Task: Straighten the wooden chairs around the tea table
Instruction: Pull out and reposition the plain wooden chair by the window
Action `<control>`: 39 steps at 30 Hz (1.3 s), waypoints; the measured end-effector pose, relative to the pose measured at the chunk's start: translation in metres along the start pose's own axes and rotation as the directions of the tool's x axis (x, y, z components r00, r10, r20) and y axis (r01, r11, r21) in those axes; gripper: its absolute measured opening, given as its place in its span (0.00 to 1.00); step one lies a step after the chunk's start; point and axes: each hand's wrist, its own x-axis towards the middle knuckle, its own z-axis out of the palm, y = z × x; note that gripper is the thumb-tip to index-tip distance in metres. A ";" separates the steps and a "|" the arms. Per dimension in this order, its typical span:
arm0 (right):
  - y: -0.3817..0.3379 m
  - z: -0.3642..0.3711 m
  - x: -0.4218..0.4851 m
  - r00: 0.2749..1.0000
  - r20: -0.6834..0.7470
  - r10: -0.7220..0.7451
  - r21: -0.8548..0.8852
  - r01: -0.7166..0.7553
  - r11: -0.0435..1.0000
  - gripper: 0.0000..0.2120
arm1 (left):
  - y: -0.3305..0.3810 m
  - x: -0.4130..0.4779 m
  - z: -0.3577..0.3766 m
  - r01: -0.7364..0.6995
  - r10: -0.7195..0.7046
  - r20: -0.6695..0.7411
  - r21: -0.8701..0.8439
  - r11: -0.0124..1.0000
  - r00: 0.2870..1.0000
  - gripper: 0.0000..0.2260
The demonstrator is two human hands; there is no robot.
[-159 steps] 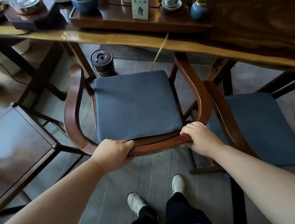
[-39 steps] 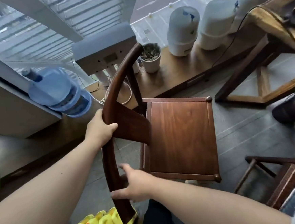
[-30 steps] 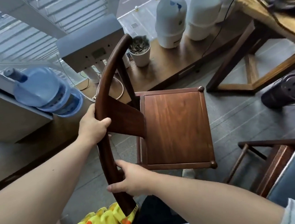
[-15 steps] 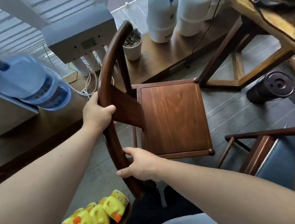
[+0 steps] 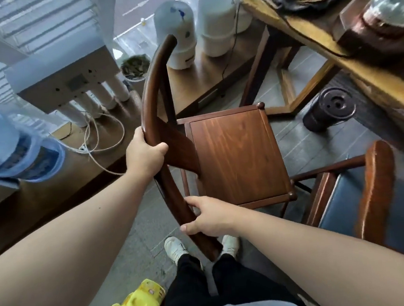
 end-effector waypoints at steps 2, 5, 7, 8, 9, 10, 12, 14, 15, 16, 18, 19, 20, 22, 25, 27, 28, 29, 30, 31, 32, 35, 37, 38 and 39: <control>0.012 -0.019 -0.014 1.000 -0.027 0.013 -0.018 -0.013 1.000 0.33 | 0.017 -0.003 0.021 -0.046 0.043 0.041 0.076 0.996 0.998 0.17; 0.022 -0.042 -0.035 0.999 -0.028 0.029 -0.120 -0.032 0.992 0.33 | 0.032 -0.011 0.041 -0.095 0.080 0.092 0.180 0.979 0.993 0.17; 0.024 -0.052 -0.048 0.998 -0.050 0.031 -0.179 -0.040 0.983 0.36 | 0.041 -0.013 0.045 -0.101 0.069 0.146 0.230 0.968 0.987 0.20; 0.025 -0.054 -0.052 0.998 -0.056 0.028 -0.206 -0.039 0.978 0.37 | 0.045 -0.010 0.043 -0.102 0.053 0.178 0.281 0.954 0.983 0.22; 0.025 -0.054 -0.054 0.998 -0.059 0.028 -0.224 -0.040 0.974 0.37 | 0.046 -0.004 0.039 -0.136 0.060 0.208 0.376 0.916 0.976 0.23; 0.024 -0.052 -0.054 0.997 -0.070 0.032 -0.222 -0.047 0.974 0.37 | 0.048 0.005 0.031 -0.220 0.095 0.259 0.509 0.832 0.961 0.25; 0.021 -0.050 -0.054 0.996 -0.080 0.046 -0.271 -0.066 0.960 0.35 | 0.053 0.021 0.010 -0.395 0.198 0.348 0.707 0.586 0.916 0.28; 0.017 -0.046 -0.053 0.990 -0.124 0.066 -0.295 -0.100 0.950 0.32 | 0.064 0.042 -0.009 -0.564 0.321 0.472 0.759 0.327 0.821 0.27; 0.015 -0.044 -0.052 0.986 -0.150 0.077 -0.311 -0.121 0.943 0.31 | 0.066 0.056 -0.017 -0.632 0.393 0.519 0.733 0.252 0.759 0.22; 0.013 -0.041 -0.052 0.979 -0.184 0.092 -0.322 -0.148 0.935 0.30 | 0.071 0.069 -0.024 -0.707 0.464 0.570 0.679 0.200 0.678 0.17; 0.007 -0.030 -0.049 0.952 -0.274 0.139 -0.334 -0.230 0.914 0.28 | 0.078 0.099 -0.034 -0.866 0.546 0.703 0.493 0.086 0.454 0.17; 0.006 -0.023 -0.048 0.932 -0.323 0.164 -0.334 -0.274 0.902 0.28 | 0.080 0.115 -0.036 -0.916 0.531 0.778 0.401 -0.010 0.335 0.24; 0.004 -0.014 -0.046 0.906 -0.377 0.192 -0.318 -0.321 0.892 0.27 | 0.082 0.130 -0.035 -0.942 0.487 0.841 0.321 -0.099 0.236 0.30; -0.002 0.005 -0.039 0.822 -0.513 0.246 -0.242 -0.414 0.878 0.26 | 0.087 0.152 -0.029 -0.933 0.401 0.906 0.255 -0.254 0.138 0.36; -0.009 0.028 -0.026 0.630 -0.723 0.286 -0.122 -0.523 0.843 0.20 | 0.097 0.167 -0.010 -0.893 0.308 0.950 0.182 -0.413 0.051 0.35; -0.009 0.034 -0.020 0.538 -0.798 0.272 -0.111 -0.574 0.811 0.18 | 0.104 0.168 0.005 -0.856 0.226 0.974 0.141 -0.497 0.029 0.30; -0.008 0.036 -0.017 0.508 -0.818 0.271 -0.107 -0.596 0.796 0.18 | 0.109 0.170 0.014 -0.844 0.193 0.981 0.120 -0.523 0.020 0.25; -0.006 0.036 -0.017 0.502 -0.823 0.266 -0.110 -0.599 0.793 0.18 | 0.110 0.169 0.019 -0.837 0.173 0.985 0.118 -0.534 0.029 0.21; -0.003 0.037 -0.016 0.498 -0.827 0.261 -0.106 -0.594 0.798 0.19 | 0.112 0.170 0.024 -0.841 0.161 0.987 0.109 -0.530 0.026 0.16; -0.001 0.037 -0.016 0.489 -0.835 0.252 -0.107 -0.594 0.797 0.19 | 0.112 0.172 0.027 -0.851 0.169 0.986 0.092 -0.518 0.004 0.13; 0.000 0.035 -0.015 0.479 -0.845 0.237 -0.113 -0.594 0.797 0.19 | 0.112 0.175 0.028 -0.857 0.185 0.983 0.084 -0.509 -0.013 0.12; 0.001 0.026 -0.012 0.450 -0.873 0.190 -0.128 -0.585 0.801 0.18 | 0.116 0.186 0.033 -0.862 0.243 0.968 0.078 -0.502 -0.054 0.11; 0.001 0.013 -0.009 0.444 -0.878 0.179 -0.134 -0.587 0.799 0.18 | 0.125 0.191 0.040 -0.865 0.264 0.963 0.088 -0.494 -0.053 0.11; 0.002 0.005 -0.008 0.440 -0.881 0.174 -0.137 -0.589 0.797 0.18 | 0.130 0.194 0.044 -0.871 0.267 0.963 0.098 -0.481 -0.039 0.11; 0.002 -0.004 -0.007 0.435 -0.885 0.168 -0.138 -0.588 0.797 0.18 | 0.136 0.196 0.047 -0.875 0.269 0.963 0.112 -0.472 -0.021 0.10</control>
